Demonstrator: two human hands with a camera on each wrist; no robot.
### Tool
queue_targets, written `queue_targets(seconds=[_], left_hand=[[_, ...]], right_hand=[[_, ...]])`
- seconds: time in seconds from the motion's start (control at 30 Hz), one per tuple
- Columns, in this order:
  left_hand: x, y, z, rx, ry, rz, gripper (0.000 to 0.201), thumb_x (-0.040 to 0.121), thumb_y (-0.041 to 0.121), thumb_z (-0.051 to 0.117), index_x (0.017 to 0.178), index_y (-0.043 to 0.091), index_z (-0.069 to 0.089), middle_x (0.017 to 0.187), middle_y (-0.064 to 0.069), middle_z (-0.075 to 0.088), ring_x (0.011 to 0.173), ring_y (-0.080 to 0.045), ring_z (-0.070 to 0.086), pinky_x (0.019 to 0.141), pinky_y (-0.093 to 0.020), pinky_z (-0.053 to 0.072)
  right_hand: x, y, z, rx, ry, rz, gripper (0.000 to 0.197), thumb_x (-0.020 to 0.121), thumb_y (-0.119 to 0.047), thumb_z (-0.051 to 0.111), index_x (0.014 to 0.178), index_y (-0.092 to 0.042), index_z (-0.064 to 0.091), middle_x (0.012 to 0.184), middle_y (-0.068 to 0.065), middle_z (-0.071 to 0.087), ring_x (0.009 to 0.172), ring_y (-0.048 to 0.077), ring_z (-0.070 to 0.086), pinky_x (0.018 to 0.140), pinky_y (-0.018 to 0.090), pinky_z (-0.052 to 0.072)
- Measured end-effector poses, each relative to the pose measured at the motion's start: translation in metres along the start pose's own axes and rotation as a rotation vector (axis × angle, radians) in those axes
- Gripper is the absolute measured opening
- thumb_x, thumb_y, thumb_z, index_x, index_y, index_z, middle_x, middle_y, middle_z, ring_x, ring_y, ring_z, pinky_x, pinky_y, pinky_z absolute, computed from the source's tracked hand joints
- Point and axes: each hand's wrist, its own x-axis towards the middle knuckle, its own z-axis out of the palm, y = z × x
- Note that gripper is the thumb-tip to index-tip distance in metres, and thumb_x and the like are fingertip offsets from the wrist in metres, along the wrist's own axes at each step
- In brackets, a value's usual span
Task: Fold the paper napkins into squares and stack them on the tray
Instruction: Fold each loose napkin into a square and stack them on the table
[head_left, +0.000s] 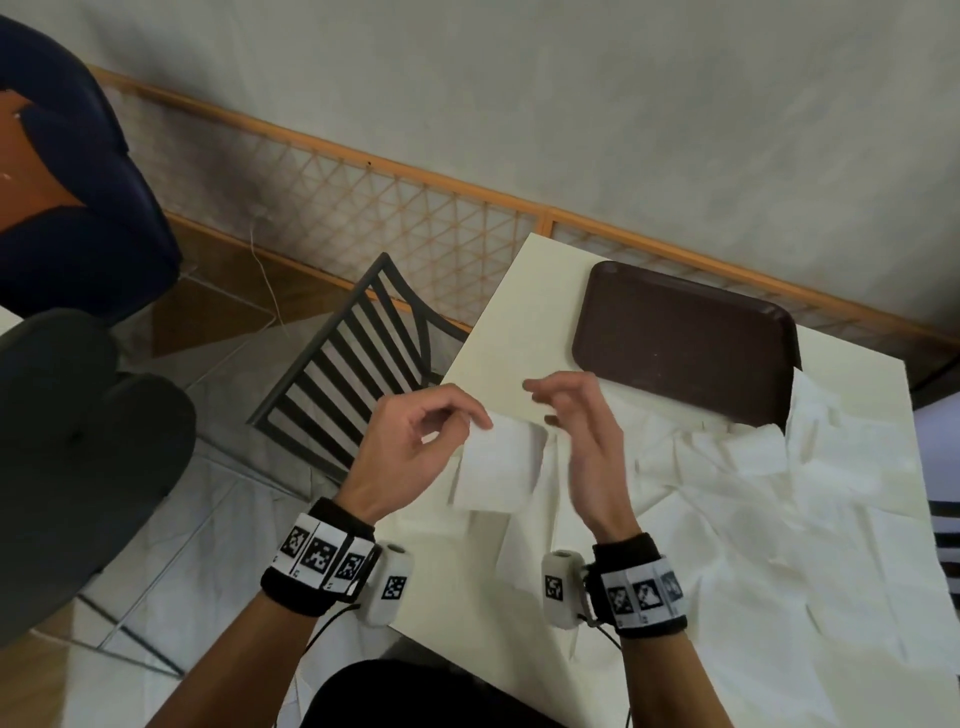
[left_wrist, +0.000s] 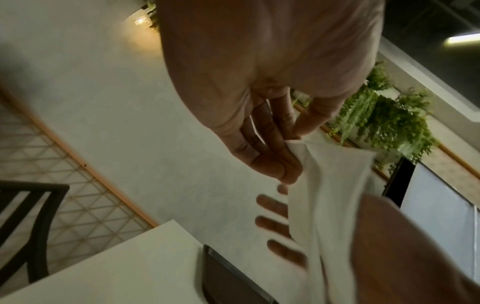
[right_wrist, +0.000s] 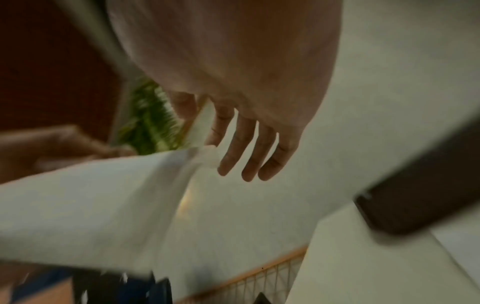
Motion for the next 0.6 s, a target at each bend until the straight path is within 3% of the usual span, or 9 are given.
queue_targets(seconds=[0.03, 0.07, 0.17, 0.23, 0.3, 0.4, 0.47, 0.53, 0.6], left_hand=[[-0.002, 0.001, -0.002, 0.024, -0.022, 0.017, 0.026, 0.103, -0.007, 0.060, 0.098, 0.009, 0.080, 0.093, 0.009, 0.078, 0.087, -0.014, 0.072, 0.076, -0.020, 0.054], [-0.003, 0.002, -0.002, 0.042, -0.037, 0.025, 0.024, 0.103, -0.007, 0.061, 0.097, 0.007, 0.080, 0.093, 0.010, 0.078, 0.088, -0.011, 0.073, 0.078, -0.015, 0.052], [-0.007, 0.000, -0.007, 0.039, 0.004, -0.011, 0.021, 0.104, -0.003, 0.063, 0.096, 0.008, 0.079, 0.090, 0.012, 0.078, 0.088, -0.007, 0.074, 0.080, -0.012, 0.051], [-0.012, -0.005, -0.011, 0.039, 0.094, -0.058, 0.018, 0.103, 0.004, 0.067, 0.093, 0.013, 0.079, 0.087, 0.014, 0.077, 0.084, -0.007, 0.073, 0.078, -0.012, 0.051], [-0.019, -0.011, -0.014, 0.051, 0.175, -0.140, 0.015, 0.101, 0.012, 0.072, 0.089, 0.017, 0.079, 0.086, 0.009, 0.078, 0.083, -0.012, 0.075, 0.076, -0.017, 0.056], [-0.028, -0.039, -0.012, 0.105, 0.184, -0.289, 0.008, 0.095, 0.024, 0.082, 0.089, 0.023, 0.078, 0.084, 0.006, 0.079, 0.079, -0.014, 0.076, 0.076, -0.024, 0.062], [-0.031, -0.068, -0.006, 0.228, 0.153, -0.365, 0.013, 0.090, 0.028, 0.087, 0.089, 0.028, 0.075, 0.079, 0.006, 0.077, 0.072, -0.012, 0.075, 0.072, -0.024, 0.062], [-0.034, -0.098, 0.002, 0.315, 0.115, -0.452, 0.019, 0.087, 0.025, 0.090, 0.093, 0.027, 0.073, 0.077, 0.006, 0.074, 0.066, -0.009, 0.071, 0.062, -0.019, 0.058], [-0.038, -0.125, 0.010, 0.380, 0.057, -0.534, 0.024, 0.086, 0.017, 0.090, 0.101, 0.022, 0.071, 0.090, 0.005, 0.072, 0.067, -0.006, 0.070, 0.057, -0.012, 0.053]], right_hand=[[-0.001, -0.002, 0.007, -0.186, -0.055, -0.103, 0.024, 0.117, -0.028, 0.046, 0.116, -0.019, 0.068, 0.122, -0.007, 0.076, 0.116, 0.017, 0.069, 0.098, 0.028, 0.052], [-0.001, -0.002, 0.016, -0.318, -0.119, -0.174, 0.028, 0.117, -0.037, 0.044, 0.111, -0.024, 0.068, 0.113, -0.011, 0.074, 0.111, 0.014, 0.067, 0.095, 0.029, 0.050], [0.001, 0.000, 0.044, -0.399, -0.224, -0.195, 0.035, 0.118, -0.038, 0.046, 0.083, -0.037, 0.047, 0.075, -0.012, 0.051, 0.075, 0.011, 0.049, 0.070, 0.032, 0.041], [0.001, 0.008, 0.052, -0.310, -0.188, -0.117, 0.042, 0.117, -0.034, 0.050, 0.077, -0.033, 0.037, 0.068, -0.011, 0.038, 0.066, 0.010, 0.037, 0.063, 0.028, 0.034], [0.000, 0.022, 0.054, -0.205, -0.107, -0.002, 0.046, 0.116, -0.035, 0.054, 0.076, -0.023, 0.036, 0.067, -0.012, 0.035, 0.064, 0.007, 0.034, 0.061, 0.024, 0.031], [0.002, 0.054, 0.064, -0.235, -0.032, 0.162, 0.045, 0.113, -0.043, 0.058, 0.078, -0.016, 0.046, 0.063, -0.011, 0.046, 0.060, 0.006, 0.042, 0.059, 0.021, 0.034], [0.003, 0.081, 0.074, -0.272, -0.031, 0.252, 0.035, 0.110, -0.041, 0.064, 0.089, -0.015, 0.057, 0.066, -0.008, 0.060, 0.059, 0.004, 0.053, 0.060, 0.020, 0.041], [0.004, 0.108, 0.083, -0.285, -0.062, 0.301, 0.019, 0.107, -0.032, 0.069, 0.100, -0.018, 0.059, 0.071, 0.000, 0.070, 0.061, 0.007, 0.062, 0.065, 0.027, 0.051], [0.005, 0.128, 0.090, -0.335, -0.107, 0.337, 0.010, 0.108, -0.022, 0.066, 0.106, -0.018, 0.058, 0.080, 0.003, 0.072, 0.072, 0.019, 0.068, 0.071, 0.034, 0.056]])
